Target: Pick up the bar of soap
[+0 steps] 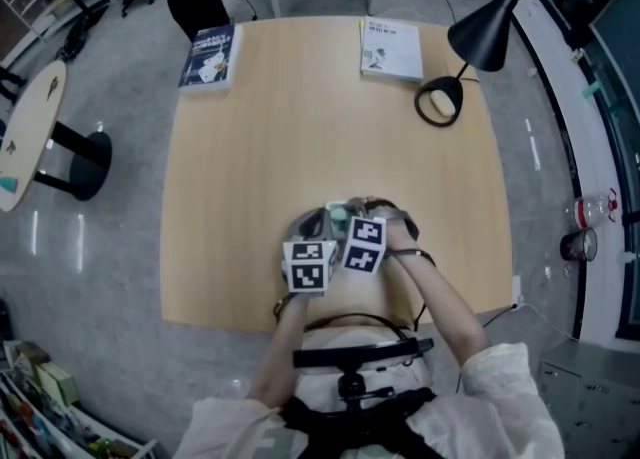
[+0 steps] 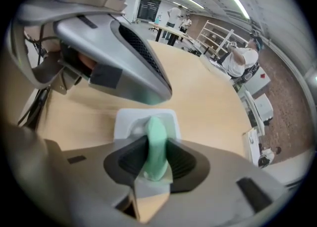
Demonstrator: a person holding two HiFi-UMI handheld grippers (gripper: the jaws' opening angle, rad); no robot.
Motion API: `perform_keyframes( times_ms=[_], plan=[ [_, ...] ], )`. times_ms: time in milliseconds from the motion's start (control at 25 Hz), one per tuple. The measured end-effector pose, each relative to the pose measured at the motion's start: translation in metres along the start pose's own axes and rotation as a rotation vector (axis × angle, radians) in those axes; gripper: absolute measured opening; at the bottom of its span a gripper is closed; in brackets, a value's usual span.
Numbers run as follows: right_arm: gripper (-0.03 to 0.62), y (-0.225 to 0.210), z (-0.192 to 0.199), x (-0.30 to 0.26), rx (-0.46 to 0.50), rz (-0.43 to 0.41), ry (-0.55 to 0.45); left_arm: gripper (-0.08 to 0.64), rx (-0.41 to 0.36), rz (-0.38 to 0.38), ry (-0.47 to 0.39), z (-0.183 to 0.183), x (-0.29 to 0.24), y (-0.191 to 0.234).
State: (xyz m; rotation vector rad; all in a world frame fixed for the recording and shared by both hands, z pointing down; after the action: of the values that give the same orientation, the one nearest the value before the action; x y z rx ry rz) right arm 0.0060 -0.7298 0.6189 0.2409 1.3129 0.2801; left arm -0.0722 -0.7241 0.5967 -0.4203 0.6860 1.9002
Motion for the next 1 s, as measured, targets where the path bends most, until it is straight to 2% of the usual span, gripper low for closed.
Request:
perform_keyframes(
  times_ms=[360, 600, 720, 800, 880, 1000],
  plan=[
    [0.115, 0.000, 0.003, 0.001, -0.021, 0.004, -0.068, 0.015, 0.009, -0.004, -0.027, -0.005, 0.009, 0.003],
    [0.115, -0.010, 0.004, 0.013, -0.143, -0.003, -0.129, 0.015, 0.029, -0.037, -0.084, -0.019, 0.022, 0.018],
    [0.115, -0.017, 0.004, 0.032, -0.195, 0.027, -0.189, 0.015, 0.049, -0.035, -0.122, -0.030, 0.027, 0.017],
    [0.114, -0.025, 0.001, 0.048, -0.278, 0.061, -0.256, 0.015, 0.054, -0.033, -0.148, -0.038, 0.030, 0.015],
    [0.114, -0.036, 0.000, 0.066, -0.407, 0.104, -0.344, 0.015, 0.058, -0.032, -0.174, -0.047, 0.033, 0.013],
    [0.114, -0.050, 0.008, 0.096, -0.690, 0.179, -0.526, 0.015, 0.065, -0.022, -0.202, -0.056, 0.037, 0.010]
  ],
)
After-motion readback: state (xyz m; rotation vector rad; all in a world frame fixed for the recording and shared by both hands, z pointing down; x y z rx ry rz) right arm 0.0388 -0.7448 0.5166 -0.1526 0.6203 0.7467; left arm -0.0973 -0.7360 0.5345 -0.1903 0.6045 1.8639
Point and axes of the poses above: the fingertips, and each gripper's own axes: x backward along the fingers, y to its left, z out of its underside, the point moved 6 cm from there along x, backward along the fingers, and after that the axes turned 4 degrees about x, right-handed, at the moved point
